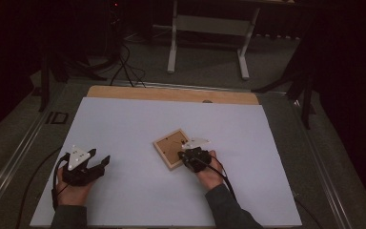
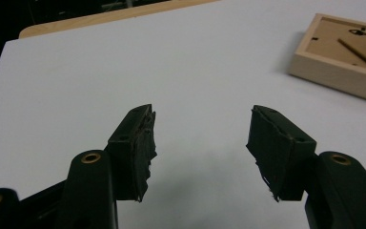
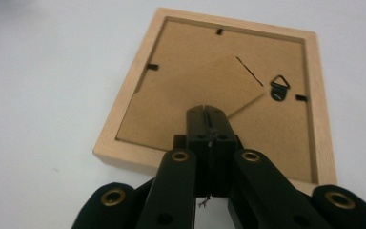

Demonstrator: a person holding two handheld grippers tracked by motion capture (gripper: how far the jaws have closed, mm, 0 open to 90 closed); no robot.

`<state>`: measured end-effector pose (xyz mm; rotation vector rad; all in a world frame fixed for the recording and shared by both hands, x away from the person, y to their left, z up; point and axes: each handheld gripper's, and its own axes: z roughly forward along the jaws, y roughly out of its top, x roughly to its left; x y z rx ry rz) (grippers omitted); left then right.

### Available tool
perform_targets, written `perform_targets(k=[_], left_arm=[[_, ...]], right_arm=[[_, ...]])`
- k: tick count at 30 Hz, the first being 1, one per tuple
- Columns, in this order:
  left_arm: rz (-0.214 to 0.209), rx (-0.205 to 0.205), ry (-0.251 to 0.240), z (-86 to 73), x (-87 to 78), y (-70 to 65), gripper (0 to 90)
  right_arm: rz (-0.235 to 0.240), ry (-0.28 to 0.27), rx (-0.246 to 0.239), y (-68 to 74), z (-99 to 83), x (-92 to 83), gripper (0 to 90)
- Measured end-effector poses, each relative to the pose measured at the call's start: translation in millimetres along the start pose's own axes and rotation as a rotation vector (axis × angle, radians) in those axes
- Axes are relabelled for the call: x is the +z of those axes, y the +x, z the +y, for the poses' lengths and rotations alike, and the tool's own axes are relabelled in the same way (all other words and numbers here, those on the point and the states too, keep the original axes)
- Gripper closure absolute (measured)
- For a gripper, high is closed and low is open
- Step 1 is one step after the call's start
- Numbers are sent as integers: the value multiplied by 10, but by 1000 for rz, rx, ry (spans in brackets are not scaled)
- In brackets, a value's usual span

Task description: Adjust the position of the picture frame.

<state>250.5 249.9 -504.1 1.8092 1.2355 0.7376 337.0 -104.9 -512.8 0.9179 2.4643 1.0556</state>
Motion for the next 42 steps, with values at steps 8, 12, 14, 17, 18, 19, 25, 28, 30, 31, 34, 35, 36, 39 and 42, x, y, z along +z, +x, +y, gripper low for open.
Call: perform_targets(k=[8,12,14,17,18,19,25,28,30,31,34,35,36,39,42], left_arm=[[-23,31,12,26,68,-96,426],[-35,46,13,31,87,-130,446],[-42,52,10,33,104,-150,458],[-52,53,8,36,128,-177,484],[-62,55,6,41,141,-196,484],[-66,54,2,44,150,-210,505],[-103,50,6,105,229,-315,580],[-127,42,15,115,282,-346,622],[-136,44,26,116,306,-358,660],[-131,47,38,117,335,-379,674],[-149,51,51,121,367,-395,715],[-149,51,51,121,367,-395,724],[-150,51,53,122,376,-405,735],[-146,75,59,155,408,-462,755],[-145,92,53,181,434,-505,764]], right_arm=[[46,0,-55,282,165,169,899],[55,-9,-62,297,191,183,898],[34,-21,-50,255,182,159,899],[20,-36,-18,169,165,111,899],[12,-47,-4,124,156,80,898],[-2,-61,10,42,138,10,898],[-44,-61,17,-85,40,-90,898],[-52,-59,27,-125,-10,-87,898],[-56,-62,39,-148,-41,-85,898],[-60,-61,41,-154,-49,-83,898],[-66,-59,50,-184,-71,-96,898],[-66,-59,50,-184,-71,-96,898],[-69,-57,57,-200,-88,-105,898],[-73,-49,61,-218,-120,-106,897],[-71,-45,62,-226,-133,-101,897]])
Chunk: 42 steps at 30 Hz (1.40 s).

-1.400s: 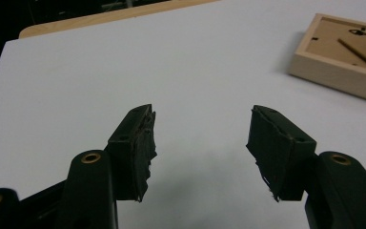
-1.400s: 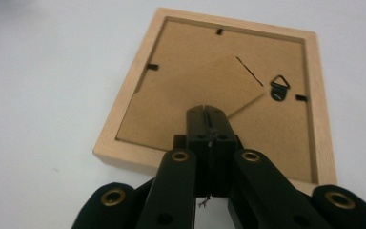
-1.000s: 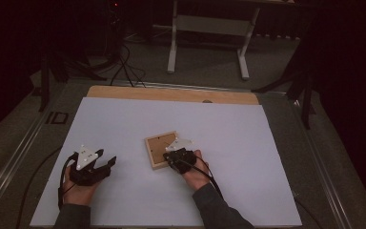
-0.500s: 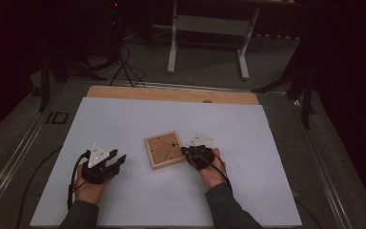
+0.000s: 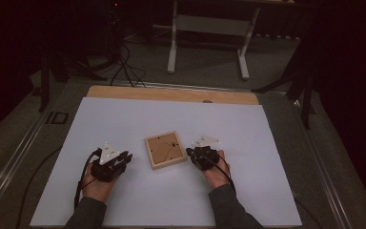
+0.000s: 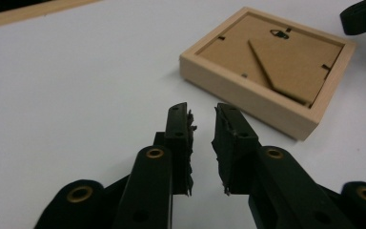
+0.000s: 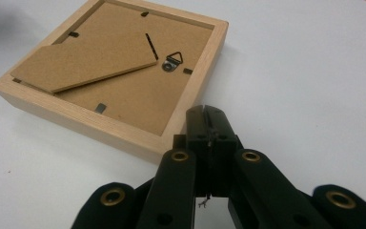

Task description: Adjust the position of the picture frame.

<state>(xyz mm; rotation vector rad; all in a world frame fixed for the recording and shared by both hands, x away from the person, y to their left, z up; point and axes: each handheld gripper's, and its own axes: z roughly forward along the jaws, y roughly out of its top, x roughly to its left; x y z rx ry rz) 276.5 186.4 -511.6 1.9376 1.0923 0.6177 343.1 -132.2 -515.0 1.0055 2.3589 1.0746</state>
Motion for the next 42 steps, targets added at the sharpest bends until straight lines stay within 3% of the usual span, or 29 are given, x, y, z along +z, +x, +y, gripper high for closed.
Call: perform_targets(k=[1,4,8,16,19,29,42], left_arm=[[10,23,-10,27,31,-44,795],[27,19,-17,69,95,-89,835],[13,15,-10,107,187,-98,890],[-21,-3,12,129,344,-107,894],[-18,21,51,104,430,-141,894],[-52,41,94,88,538,-258,895],[-8,4,101,195,653,-269,899]], right_arm=[[1,-1,1,-3,-2,-2,897],[4,0,-1,4,-14,-6,897],[6,8,-3,3,-50,-7,897],[15,25,-8,8,-129,-34,897],[19,31,-16,28,-138,-12,897],[27,42,-23,63,-155,11,898],[23,42,-24,83,-155,15,899]])
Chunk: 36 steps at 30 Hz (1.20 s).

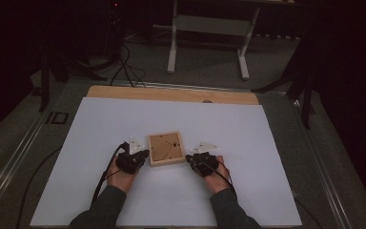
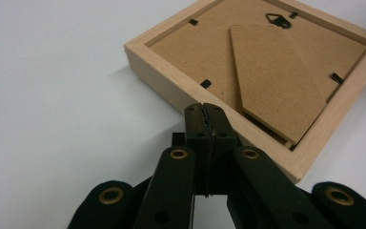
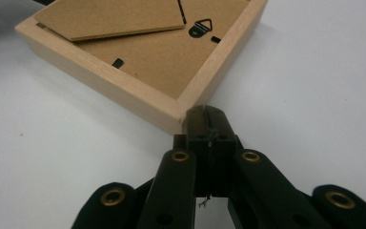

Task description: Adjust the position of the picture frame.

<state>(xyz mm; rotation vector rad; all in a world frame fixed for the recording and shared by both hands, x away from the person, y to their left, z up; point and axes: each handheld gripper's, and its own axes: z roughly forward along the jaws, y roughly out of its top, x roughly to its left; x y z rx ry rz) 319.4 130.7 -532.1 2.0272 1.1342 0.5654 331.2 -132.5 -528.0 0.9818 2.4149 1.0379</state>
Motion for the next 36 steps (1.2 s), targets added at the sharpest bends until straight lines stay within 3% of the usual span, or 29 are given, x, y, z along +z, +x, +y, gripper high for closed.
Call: perform_targets(k=[6,12,18,21,27,30,36], left_arm=[[12,-30,2,85,80,-54,900],[26,-34,-2,152,137,-163,900],[16,-19,18,115,97,-157,897],[-33,-21,24,39,51,-124,896],[-62,-12,52,-42,7,-146,897],[-53,-21,51,-55,-5,-156,899],[-35,-40,48,-57,0,-127,900]], right_arm=[[-20,10,12,-28,-6,5,900],[-58,37,48,-99,-50,30,900],[-48,36,55,-99,-50,26,899],[-50,35,45,-64,-41,-17,899],[-30,54,43,-11,-75,-59,899],[-30,57,52,-24,-71,-32,900],[-52,62,22,-32,-7,60,900]])
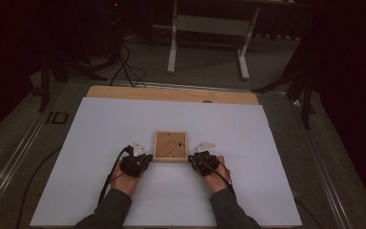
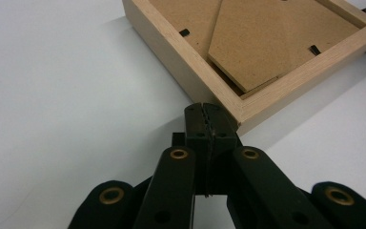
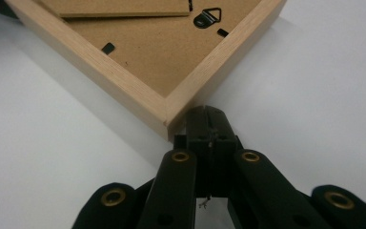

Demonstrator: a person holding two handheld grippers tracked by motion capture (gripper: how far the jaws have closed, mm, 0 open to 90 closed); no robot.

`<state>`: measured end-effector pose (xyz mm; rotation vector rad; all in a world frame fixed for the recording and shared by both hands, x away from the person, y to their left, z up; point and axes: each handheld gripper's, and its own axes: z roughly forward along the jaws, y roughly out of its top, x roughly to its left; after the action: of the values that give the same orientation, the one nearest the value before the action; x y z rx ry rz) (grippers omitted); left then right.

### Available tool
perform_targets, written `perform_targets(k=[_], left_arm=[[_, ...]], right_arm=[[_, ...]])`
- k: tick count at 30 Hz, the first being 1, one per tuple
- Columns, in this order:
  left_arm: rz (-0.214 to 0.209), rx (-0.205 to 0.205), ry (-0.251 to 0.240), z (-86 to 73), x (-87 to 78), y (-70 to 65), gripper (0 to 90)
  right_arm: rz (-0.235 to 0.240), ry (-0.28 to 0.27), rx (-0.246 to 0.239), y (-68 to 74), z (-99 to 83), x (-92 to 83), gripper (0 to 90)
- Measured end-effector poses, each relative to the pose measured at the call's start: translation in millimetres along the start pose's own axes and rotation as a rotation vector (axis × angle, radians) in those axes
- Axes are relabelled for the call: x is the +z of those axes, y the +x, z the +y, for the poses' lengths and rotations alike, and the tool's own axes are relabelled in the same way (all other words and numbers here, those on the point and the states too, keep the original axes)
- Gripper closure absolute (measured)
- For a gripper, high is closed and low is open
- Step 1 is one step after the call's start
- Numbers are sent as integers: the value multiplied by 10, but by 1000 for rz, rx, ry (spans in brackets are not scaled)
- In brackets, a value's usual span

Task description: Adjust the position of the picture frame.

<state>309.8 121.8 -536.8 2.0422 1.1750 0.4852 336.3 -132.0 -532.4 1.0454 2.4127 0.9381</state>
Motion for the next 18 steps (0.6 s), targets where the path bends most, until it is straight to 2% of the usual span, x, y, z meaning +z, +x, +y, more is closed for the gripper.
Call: perform_targets(k=[7,10,12,18], left_arm=[[2,-2,-9,-11,2,6,899],[18,-6,-6,-9,6,20,898],[12,-18,-6,-10,5,40,898],[12,-14,-9,-12,7,40,897]], right_arm=[[5,-6,19,-23,14,27,900],[4,-13,27,-5,11,33,900],[9,-13,20,11,13,34,900],[21,-15,21,-2,10,35,900]])
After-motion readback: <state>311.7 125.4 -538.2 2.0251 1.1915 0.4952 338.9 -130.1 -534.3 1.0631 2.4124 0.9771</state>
